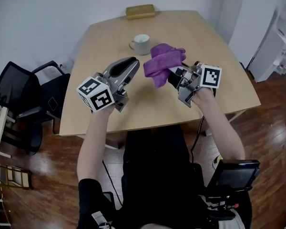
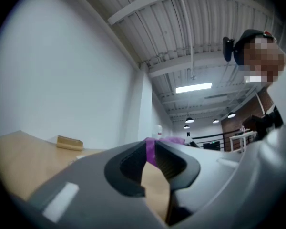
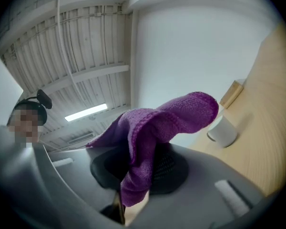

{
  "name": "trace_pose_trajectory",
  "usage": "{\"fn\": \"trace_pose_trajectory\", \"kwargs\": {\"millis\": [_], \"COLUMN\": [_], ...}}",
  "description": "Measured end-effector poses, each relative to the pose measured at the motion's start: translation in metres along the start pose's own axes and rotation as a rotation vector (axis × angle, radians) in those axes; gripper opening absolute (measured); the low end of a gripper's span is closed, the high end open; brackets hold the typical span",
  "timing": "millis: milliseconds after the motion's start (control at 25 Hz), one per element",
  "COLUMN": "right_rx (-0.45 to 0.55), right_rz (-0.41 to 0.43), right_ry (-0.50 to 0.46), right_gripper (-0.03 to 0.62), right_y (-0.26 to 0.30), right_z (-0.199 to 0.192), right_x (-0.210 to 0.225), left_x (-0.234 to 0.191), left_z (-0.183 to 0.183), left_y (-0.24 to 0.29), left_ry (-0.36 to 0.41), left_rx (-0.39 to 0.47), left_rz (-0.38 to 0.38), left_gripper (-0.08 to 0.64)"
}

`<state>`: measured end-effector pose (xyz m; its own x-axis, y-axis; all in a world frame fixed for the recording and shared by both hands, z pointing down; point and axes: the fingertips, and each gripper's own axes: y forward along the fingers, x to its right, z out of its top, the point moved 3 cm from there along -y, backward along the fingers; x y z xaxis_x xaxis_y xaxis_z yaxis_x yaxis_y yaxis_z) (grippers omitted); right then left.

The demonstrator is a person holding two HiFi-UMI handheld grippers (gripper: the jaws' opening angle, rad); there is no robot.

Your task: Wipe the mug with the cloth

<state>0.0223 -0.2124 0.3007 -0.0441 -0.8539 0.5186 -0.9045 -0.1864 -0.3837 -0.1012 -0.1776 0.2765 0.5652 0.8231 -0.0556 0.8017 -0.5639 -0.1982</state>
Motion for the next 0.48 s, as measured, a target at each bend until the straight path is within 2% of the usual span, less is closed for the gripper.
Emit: {"fn": "trace_pose_trajectory", "kwargs": {"millis": [360, 480], "right_rx": [-0.047, -0.046], "right_rz": [0.104, 0.12], "right_ry": [0.026, -0.009], "right_gripper": [0.077, 0.077], "right_y": [-0.018, -0.038], "right_z": [-0.045, -0.066], "right_x": [-0.096, -0.144], "left_x": [0.093, 0.149], "left_z": [0.017, 0.02], "left_y": [-0.035, -0.055], "left_ry": [-0.061, -0.059], "left_rx": [0.095, 0.108], "left_rz": [-0.036, -0.07], "left_gripper": [0.031, 0.031]}}
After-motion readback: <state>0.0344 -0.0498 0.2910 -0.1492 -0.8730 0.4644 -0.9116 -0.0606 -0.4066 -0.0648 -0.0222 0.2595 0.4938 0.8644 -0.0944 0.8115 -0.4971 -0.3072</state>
